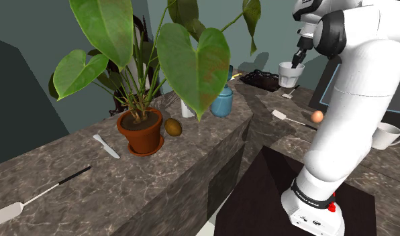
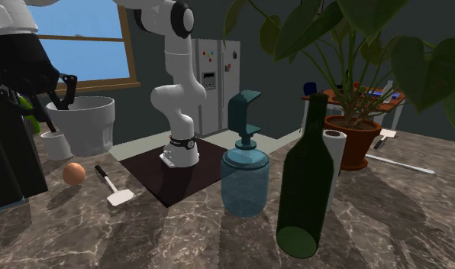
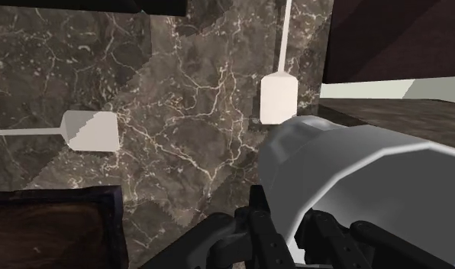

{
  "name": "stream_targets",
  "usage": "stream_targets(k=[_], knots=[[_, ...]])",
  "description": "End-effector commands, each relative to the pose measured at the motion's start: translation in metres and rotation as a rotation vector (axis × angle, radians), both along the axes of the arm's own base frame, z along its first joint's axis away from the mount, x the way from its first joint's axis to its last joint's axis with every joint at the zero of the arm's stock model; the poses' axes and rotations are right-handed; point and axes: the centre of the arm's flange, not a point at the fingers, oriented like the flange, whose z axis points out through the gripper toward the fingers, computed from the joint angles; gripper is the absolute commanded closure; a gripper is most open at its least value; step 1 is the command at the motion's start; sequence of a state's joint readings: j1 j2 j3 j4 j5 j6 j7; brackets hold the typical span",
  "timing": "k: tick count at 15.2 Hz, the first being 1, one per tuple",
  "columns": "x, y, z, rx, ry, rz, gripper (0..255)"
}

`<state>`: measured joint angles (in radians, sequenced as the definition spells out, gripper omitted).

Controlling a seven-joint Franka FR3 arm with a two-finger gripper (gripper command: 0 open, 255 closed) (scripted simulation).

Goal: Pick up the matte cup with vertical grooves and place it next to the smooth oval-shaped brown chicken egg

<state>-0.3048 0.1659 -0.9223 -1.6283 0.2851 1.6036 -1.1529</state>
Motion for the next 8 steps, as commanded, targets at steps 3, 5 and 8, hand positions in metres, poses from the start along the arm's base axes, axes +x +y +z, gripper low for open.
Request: stream_targets(k=[3,5,8], knots=[[-0.013,-0.028,-0.010,0.000,-0.002,0.005,255],[-0.013,-0.028,-0.021,0.000,-0.002,0.005,255],[-0.013,-0.028,-0.036,0.000,-0.002,0.005,255]])
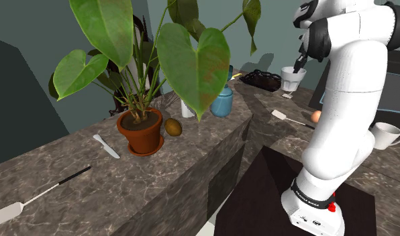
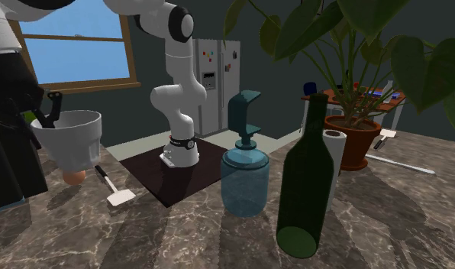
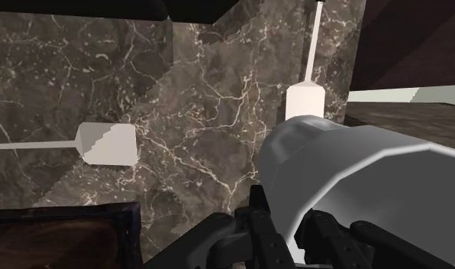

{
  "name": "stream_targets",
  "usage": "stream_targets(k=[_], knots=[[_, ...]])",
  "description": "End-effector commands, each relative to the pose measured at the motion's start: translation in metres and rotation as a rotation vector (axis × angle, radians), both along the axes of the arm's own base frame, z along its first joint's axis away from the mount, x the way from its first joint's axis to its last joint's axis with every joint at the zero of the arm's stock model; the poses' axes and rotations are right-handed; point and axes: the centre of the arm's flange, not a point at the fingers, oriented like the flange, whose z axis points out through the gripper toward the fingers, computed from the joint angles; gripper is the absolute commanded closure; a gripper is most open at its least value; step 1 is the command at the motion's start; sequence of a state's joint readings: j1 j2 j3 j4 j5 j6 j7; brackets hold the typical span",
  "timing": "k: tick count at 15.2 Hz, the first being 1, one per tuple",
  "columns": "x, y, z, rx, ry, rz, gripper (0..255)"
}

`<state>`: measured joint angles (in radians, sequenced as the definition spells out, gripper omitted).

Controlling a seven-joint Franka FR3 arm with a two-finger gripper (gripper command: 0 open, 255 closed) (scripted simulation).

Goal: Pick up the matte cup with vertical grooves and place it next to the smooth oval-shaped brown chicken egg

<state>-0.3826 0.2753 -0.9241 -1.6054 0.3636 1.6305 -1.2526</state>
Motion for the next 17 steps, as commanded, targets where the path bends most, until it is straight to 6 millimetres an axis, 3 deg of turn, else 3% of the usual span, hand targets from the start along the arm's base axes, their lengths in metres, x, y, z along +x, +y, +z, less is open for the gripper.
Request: stream_targets(k=[1,17], knots=[[0.000,0.001,-0.010,-0.001,0.000,0.000,255],[0.000,0.001,-0.095,-0.001,0.000,0.000,255]])
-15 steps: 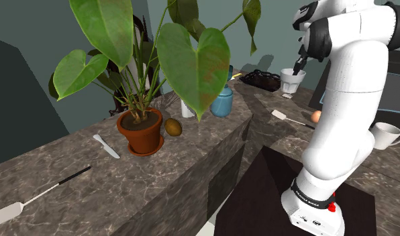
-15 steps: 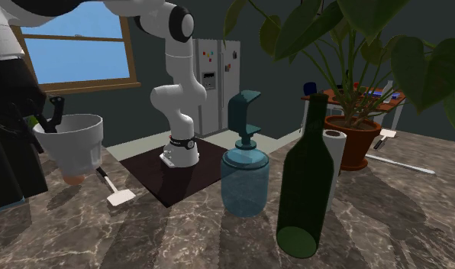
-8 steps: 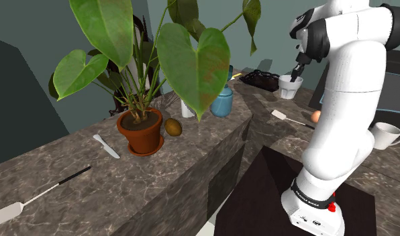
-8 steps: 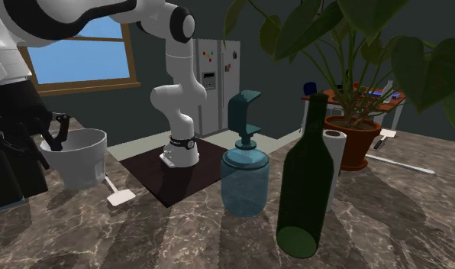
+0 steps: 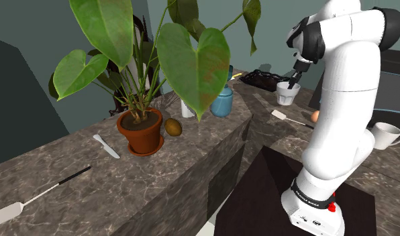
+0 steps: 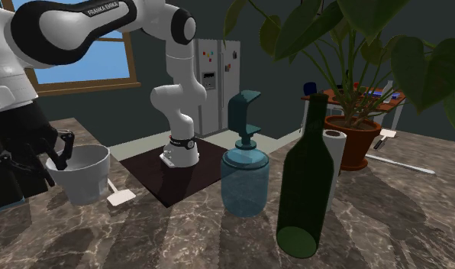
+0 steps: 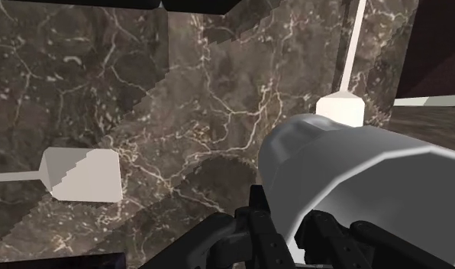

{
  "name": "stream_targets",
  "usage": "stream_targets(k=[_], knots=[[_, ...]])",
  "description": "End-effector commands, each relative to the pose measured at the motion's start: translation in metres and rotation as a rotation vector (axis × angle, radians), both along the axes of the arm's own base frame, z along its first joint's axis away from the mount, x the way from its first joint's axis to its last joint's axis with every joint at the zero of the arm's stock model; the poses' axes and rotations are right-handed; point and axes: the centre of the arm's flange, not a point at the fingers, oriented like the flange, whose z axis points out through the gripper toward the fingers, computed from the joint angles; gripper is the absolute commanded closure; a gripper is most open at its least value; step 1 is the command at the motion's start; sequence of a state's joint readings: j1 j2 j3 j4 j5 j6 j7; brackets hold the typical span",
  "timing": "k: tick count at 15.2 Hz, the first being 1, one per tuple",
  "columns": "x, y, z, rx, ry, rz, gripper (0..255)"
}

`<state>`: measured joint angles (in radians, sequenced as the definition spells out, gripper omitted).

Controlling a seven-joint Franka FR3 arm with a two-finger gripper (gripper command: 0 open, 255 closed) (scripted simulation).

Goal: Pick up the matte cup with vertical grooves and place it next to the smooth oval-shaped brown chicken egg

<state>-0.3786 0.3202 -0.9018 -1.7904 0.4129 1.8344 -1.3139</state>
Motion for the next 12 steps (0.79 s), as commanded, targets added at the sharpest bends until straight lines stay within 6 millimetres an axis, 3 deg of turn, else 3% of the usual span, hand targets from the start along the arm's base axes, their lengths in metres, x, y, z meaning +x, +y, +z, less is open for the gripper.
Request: stream_targets(k=[1,8,12], knots=[[0.001,0.001,-0.010,-0.001,-0.001,0.000,255],[0.001,0.001,-0.048,-0.001,-0.001,0.000,255],[0.001,0.001,-0.048,-0.001,-0.001,0.000,255]])
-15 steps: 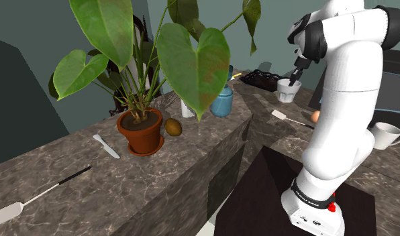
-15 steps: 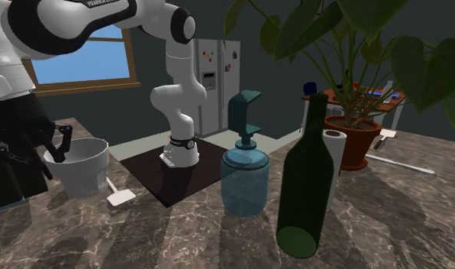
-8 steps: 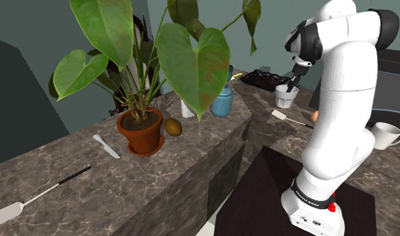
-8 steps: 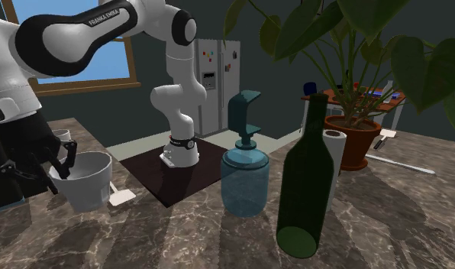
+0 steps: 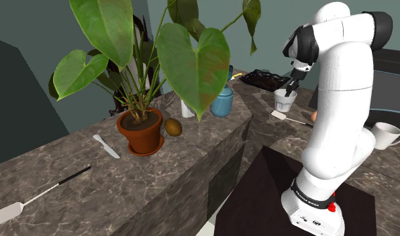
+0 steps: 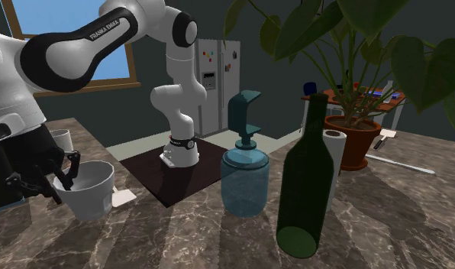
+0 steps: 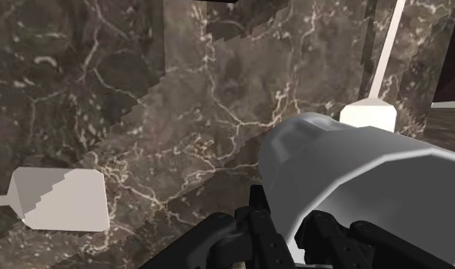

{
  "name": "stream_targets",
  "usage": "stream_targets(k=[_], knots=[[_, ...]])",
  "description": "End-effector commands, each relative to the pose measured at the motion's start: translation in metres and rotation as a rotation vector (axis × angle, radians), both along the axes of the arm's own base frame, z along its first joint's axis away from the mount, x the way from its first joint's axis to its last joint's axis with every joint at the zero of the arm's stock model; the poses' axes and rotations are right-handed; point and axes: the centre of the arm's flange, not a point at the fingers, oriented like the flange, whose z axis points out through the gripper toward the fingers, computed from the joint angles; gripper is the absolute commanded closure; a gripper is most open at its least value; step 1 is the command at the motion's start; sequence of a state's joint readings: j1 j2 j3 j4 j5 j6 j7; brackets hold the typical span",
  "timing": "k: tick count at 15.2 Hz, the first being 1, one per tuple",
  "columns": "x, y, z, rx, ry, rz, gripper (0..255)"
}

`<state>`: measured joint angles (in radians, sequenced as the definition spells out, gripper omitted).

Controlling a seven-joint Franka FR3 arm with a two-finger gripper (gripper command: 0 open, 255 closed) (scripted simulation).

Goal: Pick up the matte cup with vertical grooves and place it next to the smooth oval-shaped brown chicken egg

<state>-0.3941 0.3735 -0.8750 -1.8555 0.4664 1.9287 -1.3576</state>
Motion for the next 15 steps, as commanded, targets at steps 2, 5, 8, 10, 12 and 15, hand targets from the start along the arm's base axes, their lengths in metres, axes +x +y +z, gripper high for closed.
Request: stream_targets(k=[2,5,8,10,12,15], knots=[[0.000,0.000,0.000,0.000,0.000,0.000,255],[0.000,0.000,0.000,0.000,0.000,0.000,0],[0.000,0.000,0.000,0.000,0.000,0.000,0],[0.000,0.000,0.000,0.000,0.000,0.000,0],[-0.003,-0.004,0.026,0.000,0.000,0.000,0],[-0.005,-0.008,0.049,0.000,0.000,0.000,0]])
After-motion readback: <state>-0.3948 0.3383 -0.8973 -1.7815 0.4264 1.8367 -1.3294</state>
